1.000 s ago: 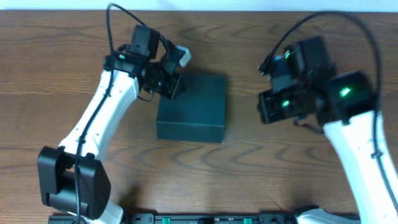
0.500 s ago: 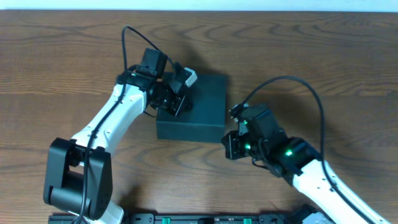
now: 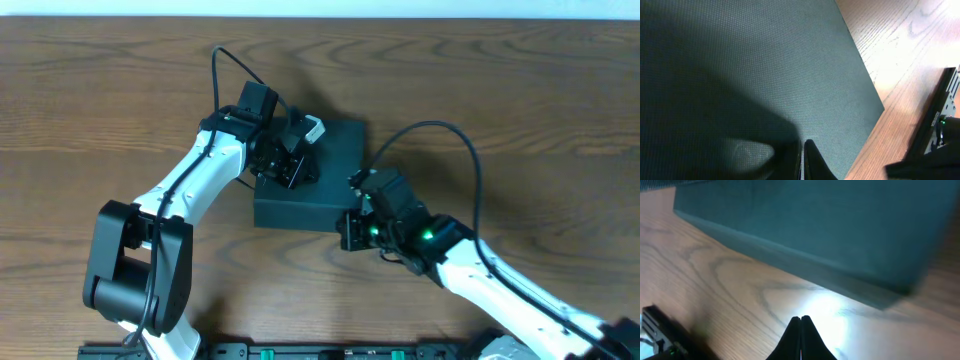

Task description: Pack container

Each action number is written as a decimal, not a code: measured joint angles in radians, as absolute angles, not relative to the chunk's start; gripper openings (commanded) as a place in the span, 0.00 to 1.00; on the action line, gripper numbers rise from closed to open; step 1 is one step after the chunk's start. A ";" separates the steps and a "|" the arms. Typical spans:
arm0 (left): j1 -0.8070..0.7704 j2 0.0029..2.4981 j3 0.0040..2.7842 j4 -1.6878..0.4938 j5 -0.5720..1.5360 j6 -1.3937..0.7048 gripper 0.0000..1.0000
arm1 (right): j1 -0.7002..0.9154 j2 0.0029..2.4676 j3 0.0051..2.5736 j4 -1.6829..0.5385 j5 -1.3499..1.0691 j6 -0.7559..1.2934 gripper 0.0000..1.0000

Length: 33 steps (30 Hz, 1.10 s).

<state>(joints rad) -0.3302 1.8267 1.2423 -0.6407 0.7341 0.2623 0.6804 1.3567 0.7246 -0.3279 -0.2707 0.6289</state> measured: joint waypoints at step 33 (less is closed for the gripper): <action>-0.086 1.592 1.363 -0.754 0.741 0.231 0.06 | 0.681 1.092 0.719 -0.220 -0.070 0.661 0.02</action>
<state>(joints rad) -0.0864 1.5917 1.3632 -0.7536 0.7406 0.2310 0.6811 1.0920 0.7193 -0.2199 -0.0704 0.6613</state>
